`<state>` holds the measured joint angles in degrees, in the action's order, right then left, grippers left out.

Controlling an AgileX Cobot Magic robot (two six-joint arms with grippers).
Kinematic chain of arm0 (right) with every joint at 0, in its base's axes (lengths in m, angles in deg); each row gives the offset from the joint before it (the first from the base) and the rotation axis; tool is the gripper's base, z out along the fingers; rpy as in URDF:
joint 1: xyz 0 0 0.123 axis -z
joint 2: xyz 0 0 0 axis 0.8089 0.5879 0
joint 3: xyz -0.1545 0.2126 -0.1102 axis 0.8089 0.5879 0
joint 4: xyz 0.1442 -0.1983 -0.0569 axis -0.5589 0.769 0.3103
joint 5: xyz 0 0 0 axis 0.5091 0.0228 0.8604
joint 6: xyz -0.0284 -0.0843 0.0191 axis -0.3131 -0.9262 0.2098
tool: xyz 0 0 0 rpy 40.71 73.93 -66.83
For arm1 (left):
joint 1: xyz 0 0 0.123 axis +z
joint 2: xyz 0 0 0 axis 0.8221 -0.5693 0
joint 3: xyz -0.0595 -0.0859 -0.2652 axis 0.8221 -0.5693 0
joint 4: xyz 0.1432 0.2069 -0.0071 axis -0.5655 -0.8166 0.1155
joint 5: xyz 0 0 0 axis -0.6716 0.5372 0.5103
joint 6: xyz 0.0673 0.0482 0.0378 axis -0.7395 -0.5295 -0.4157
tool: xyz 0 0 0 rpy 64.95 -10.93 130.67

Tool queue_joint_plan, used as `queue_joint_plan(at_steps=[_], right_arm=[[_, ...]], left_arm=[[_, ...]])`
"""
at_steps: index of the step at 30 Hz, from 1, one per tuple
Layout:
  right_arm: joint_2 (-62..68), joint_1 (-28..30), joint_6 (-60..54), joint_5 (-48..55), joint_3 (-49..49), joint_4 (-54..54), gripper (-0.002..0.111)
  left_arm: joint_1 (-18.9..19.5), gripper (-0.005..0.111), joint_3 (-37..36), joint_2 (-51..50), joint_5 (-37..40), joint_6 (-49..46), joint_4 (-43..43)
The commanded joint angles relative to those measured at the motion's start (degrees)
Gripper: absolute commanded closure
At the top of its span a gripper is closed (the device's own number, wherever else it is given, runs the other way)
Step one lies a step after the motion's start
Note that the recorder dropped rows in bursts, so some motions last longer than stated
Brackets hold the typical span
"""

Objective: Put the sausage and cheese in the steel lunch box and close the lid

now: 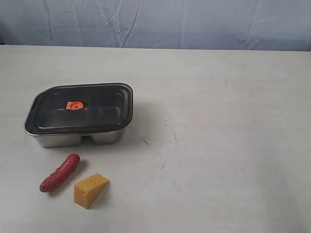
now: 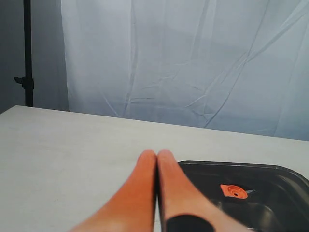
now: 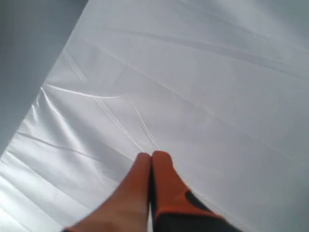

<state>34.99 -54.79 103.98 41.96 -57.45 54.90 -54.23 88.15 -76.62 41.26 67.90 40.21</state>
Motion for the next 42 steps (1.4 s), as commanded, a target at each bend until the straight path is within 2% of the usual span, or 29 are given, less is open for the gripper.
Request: queue_joint_plan(at_steps=[1,2,3,4,5,7,9,11,12,14,16,17,21,22,26,32,42], right_arm=[[16.54,0.20,-5.20,17.15,-18.33,17.59,0.109],[20.13,0.20,-6.13,19.87,-21.99,21.71,0.109],[29.35,0.20,-9.09,25.28,-31.54,29.11,0.109],[33.02,0.20,-10.95,27.28,-36.38,31.05,0.109],[42.17,0.20,-16.51,31.60,-45.61,33.16,0.109],[55.59,0.20,-24.70,38.07,-56.82,30.79,0.109],[67.26,0.20,-35.94,43.93,-64.95,18.57,0.109],[77.65,-0.34,-56.42,48.96,-70.23,-2.27,0.109],[83.87,-0.80,-72.20,53.46,-72.14,-17.16,0.109],[89.85,-1.16,-86.26,60.05,-73.77,-35.03,0.108],[95.69,-1.17,-95.82,67.57,-75.01,-48.20,0.099],[98.90,-1.17,-99.61,71.94,-75.53,-54.05,0.091],[110.61,-1.56,-103.70,85.77,-76.62,-67.69,0.052],[112.69,-1.87,-103.91,87.48,-76.62,-69.48,0.047],[121.26,-3.93,-103.91,89.83,-76.62,-72.86,0.048],[129.57,-7.46,-108.58,89.83,-76.62,-85.90,0.048],[135.78,-16.04,-108.49,89.83,-84.17,-85.51,0.048]], left_arm=[[0.08,0.107,-0.25,0.35,-0.73,0.00,0.05],[0.08,0.107,-0.25,0.35,-0.73,0.00,0.05],[0.08,0.107,-0.25,0.35,-0.73,0.00,0.05],[0.08,0.107,-0.25,0.35,-0.73,0.00,0.05],[0.08,0.107,-0.25,0.35,-0.73,0.00,0.05],[0.08,0.107,-0.25,0.35,-0.73,0.00,0.05],[0.08,0.107,-0.25,0.35,-0.73,0.00,0.05],[0.08,0.107,-0.25,0.35,-0.73,0.00,0.05],[0.08,0.107,-0.25,0.35,-0.73,0.00,0.05],[0.08,0.107,-0.25,0.35,-0.73,0.00,0.05],[0.08,0.107,-0.25,0.35,-0.73,0.00,0.05],[0.08,0.107,-0.25,0.35,-0.73,0.00,0.05],[0.08,0.107,-0.25,0.35,-0.73,0.00,0.05],[0.08,0.107,-0.25,0.35,-0.73,0.00,0.05],[0.08,0.107,-0.25,0.35,-0.85,0.00,0.05],[0.08,0.107,-0.25,0.35,-0.85,0.00,0.05],[0.08,0.107,-0.25,0.35,-0.84,0.00,-0.46]])
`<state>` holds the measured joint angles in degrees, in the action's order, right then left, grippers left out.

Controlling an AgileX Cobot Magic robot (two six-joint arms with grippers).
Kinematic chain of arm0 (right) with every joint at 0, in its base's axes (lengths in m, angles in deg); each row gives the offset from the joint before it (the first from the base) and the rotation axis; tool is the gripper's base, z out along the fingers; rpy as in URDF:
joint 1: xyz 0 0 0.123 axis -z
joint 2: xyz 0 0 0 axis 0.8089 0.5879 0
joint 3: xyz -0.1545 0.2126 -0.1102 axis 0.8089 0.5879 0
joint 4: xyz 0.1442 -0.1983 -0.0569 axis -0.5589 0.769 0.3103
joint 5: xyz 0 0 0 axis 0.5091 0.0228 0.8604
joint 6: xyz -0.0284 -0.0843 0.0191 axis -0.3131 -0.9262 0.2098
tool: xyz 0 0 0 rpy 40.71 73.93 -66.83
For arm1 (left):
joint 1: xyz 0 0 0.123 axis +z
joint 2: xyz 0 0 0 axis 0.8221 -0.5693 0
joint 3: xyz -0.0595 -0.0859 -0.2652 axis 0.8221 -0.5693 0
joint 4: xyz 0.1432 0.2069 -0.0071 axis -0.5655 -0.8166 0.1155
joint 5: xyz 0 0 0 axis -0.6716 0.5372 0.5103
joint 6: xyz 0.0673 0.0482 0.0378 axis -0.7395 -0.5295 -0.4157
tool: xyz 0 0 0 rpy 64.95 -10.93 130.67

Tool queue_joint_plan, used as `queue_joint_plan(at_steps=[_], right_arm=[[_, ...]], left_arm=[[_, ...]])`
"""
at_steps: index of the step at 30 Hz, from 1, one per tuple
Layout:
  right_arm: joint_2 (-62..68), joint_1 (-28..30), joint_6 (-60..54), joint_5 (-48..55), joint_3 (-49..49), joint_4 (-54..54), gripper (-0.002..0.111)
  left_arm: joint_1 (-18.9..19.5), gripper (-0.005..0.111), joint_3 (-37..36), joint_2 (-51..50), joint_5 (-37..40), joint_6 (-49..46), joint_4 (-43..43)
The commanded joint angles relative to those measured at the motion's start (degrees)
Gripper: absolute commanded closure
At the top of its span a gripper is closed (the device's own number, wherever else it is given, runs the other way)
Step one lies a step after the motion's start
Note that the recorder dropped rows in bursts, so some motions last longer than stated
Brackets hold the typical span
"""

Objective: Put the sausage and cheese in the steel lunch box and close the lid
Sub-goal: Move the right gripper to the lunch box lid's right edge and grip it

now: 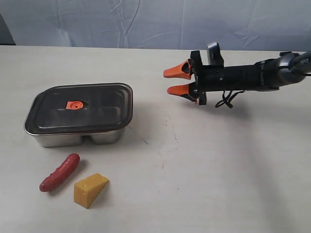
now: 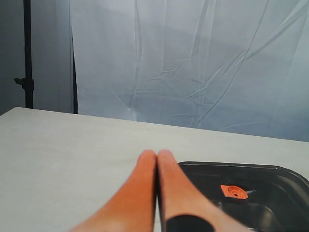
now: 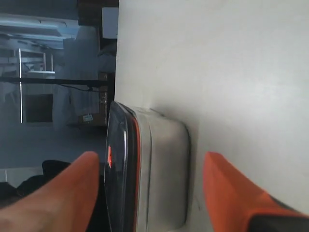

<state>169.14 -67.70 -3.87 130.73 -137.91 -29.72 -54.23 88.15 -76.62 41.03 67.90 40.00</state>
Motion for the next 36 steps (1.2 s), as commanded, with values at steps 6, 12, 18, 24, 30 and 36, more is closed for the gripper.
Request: queue_joint_plan(at_steps=[6,12,18,24,30,36], right_arm=[[3.34,-6.86,1.55,1.06,-7.63,0.72,0.048],[5.64,-7.72,4.47,1.06,-9.71,1.16,0.048],[5.98,-8.92,4.66,1.06,-9.71,3.74,0.048],[5.98,-10.52,4.66,1.06,-9.71,3.87,0.048],[5.98,-11.64,4.66,1.06,-9.71,3.87,0.048],[5.98,-11.76,5.46,1.06,-9.71,4.00,0.048]], left_arm=[[0.08,0.107,-0.25,0.35,-0.62,0.00,-0.24],[0.08,0.107,-0.25,0.35,-0.62,0.00,-0.24],[0.08,0.107,-0.25,0.35,-0.62,0.00,-0.24],[0.08,0.107,-0.25,0.35,-2.25,0.00,-0.24],[0.08,0.107,-0.25,0.35,-2.83,0.00,-0.24],[0.08,0.107,-0.25,0.35,-2.94,0.00,-0.24]])
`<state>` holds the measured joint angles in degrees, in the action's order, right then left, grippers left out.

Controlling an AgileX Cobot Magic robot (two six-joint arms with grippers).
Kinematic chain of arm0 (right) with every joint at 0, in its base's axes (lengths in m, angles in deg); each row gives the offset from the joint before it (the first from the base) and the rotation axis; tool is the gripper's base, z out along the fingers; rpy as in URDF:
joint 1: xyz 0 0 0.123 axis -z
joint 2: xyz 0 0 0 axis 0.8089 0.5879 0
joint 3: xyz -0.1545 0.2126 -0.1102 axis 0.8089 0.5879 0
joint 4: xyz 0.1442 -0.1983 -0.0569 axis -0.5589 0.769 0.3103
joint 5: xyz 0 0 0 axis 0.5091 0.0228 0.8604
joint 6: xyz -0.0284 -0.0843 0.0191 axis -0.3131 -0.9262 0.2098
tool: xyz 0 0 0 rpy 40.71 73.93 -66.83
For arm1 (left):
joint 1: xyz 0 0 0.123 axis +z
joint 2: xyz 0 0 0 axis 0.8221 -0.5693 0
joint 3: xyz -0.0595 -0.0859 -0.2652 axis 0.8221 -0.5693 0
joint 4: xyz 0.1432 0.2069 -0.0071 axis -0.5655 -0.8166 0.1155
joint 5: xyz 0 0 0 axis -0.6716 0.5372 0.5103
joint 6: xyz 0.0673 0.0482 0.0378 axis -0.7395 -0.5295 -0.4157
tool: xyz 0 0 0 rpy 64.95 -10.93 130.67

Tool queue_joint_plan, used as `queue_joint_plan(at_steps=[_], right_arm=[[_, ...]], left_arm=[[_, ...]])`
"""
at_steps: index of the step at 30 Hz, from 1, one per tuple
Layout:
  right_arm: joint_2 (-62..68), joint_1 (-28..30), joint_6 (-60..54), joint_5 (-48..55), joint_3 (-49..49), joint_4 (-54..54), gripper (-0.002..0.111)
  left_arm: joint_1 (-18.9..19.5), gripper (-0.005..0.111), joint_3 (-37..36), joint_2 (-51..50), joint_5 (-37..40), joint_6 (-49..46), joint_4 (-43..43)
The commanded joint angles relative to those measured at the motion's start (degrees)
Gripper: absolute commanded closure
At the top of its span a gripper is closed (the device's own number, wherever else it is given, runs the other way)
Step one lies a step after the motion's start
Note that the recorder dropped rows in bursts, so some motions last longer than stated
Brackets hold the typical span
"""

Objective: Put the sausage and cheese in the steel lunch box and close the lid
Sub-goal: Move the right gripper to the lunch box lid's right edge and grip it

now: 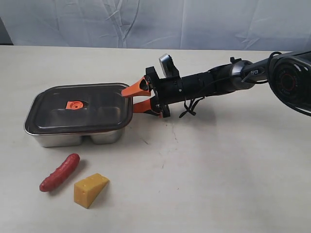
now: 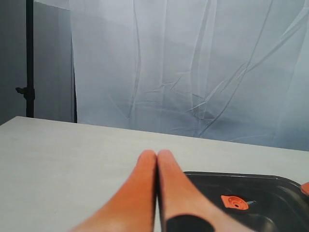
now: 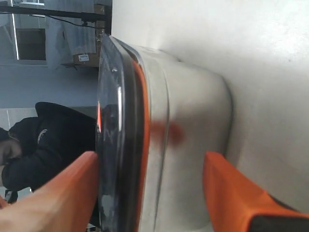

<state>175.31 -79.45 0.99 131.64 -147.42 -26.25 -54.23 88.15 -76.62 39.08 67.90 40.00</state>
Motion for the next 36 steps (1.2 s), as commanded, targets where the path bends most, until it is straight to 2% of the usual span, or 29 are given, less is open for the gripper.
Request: queue_joint_plan(at_steps=[1,9,36], right_arm=[[-0.18,-0.01,0.82,0.15,-0.20,0.76,0.048],[-0.18,-0.01,1.35,0.15,-0.20,0.86,0.056],[-2.37,-0.01,5.12,0.15,-0.20,4.63,0.057]], left_arm=[[0.08,0.107,-0.25,0.35,-0.99,0.00,-0.24],[0.08,0.107,-0.25,0.35,-0.99,0.00,-0.24],[0.08,0.107,-0.25,0.35,-1.10,0.00,-0.24]])
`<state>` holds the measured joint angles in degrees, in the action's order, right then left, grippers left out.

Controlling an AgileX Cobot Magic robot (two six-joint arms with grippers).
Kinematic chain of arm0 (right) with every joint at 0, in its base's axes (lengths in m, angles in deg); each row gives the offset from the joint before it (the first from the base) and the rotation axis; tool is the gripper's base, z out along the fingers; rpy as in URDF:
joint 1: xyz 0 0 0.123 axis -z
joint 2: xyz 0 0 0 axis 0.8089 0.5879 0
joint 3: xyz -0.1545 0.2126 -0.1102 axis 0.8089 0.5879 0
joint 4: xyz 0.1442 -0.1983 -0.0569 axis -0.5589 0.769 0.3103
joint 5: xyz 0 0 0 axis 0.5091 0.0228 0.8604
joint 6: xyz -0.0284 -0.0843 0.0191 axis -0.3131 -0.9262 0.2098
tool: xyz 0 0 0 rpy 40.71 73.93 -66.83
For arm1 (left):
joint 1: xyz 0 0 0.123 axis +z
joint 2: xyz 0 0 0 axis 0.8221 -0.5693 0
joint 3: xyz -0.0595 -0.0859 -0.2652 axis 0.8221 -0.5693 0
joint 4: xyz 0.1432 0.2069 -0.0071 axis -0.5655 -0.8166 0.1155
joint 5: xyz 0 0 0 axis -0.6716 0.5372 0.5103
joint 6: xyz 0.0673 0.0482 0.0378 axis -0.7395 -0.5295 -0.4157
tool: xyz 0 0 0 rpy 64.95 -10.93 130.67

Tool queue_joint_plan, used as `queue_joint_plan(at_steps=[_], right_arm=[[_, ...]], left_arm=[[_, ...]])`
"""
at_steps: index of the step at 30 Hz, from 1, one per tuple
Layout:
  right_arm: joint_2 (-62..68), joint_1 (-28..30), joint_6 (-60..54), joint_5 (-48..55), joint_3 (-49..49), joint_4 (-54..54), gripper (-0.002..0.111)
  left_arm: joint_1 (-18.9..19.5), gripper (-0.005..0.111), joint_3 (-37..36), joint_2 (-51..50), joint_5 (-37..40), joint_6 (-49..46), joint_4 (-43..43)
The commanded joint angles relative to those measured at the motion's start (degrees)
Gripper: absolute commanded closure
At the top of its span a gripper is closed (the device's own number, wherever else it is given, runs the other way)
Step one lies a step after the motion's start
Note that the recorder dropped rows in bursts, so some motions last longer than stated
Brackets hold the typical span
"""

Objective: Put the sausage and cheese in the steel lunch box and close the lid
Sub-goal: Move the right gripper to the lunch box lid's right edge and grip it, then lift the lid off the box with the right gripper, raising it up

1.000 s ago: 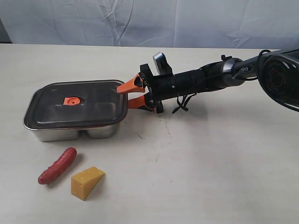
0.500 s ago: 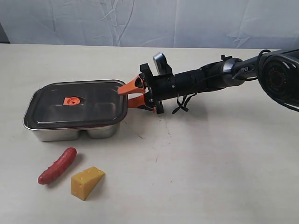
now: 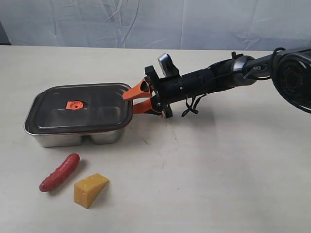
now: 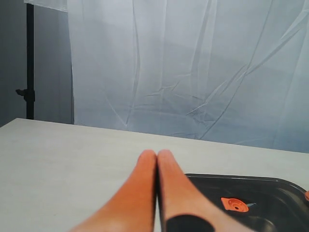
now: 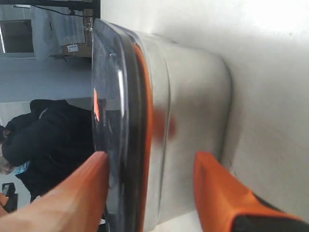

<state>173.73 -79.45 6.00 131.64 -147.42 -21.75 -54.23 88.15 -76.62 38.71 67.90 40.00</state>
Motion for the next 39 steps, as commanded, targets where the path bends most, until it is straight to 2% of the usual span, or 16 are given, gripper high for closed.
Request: queue_joint_plan(at_steps=[1,4,11,17,18,19,39], right_arm=[[-0.80,-0.01,0.13,0.15,-0.20,0.13,0.057],[-0.80,-0.01,0.71,0.15,-0.20,0.13,0.062],[-0.80,-0.01,1.13,0.15,-0.20,0.13,0.084],[-0.80,-0.01,1.52,0.15,-0.20,0.13,0.087],[-0.96,-0.01,1.53,0.15,-0.20,0.13,0.093],[-1.22,0.11,1.53,0.15,-0.20,0.01,0.109],[-8.41,0.11,-0.52,0.15,-0.20,0.55,0.109]], left_arm=[[0.08,0.107,-0.25,0.35,-0.73,0.00,-0.24],[0.08,0.107,-0.25,0.35,-0.73,0.00,-0.24],[0.08,0.107,-0.25,0.35,-0.73,0.00,-0.24],[0.08,0.107,-0.25,0.35,-0.73,0.00,-0.24],[0.08,0.107,-0.25,0.35,-0.73,0.00,-0.24],[0.08,0.107,-0.25,0.35,-0.73,0.00,-0.24],[0.08,0.107,-0.25,0.35,-0.73,0.00,-0.24]])
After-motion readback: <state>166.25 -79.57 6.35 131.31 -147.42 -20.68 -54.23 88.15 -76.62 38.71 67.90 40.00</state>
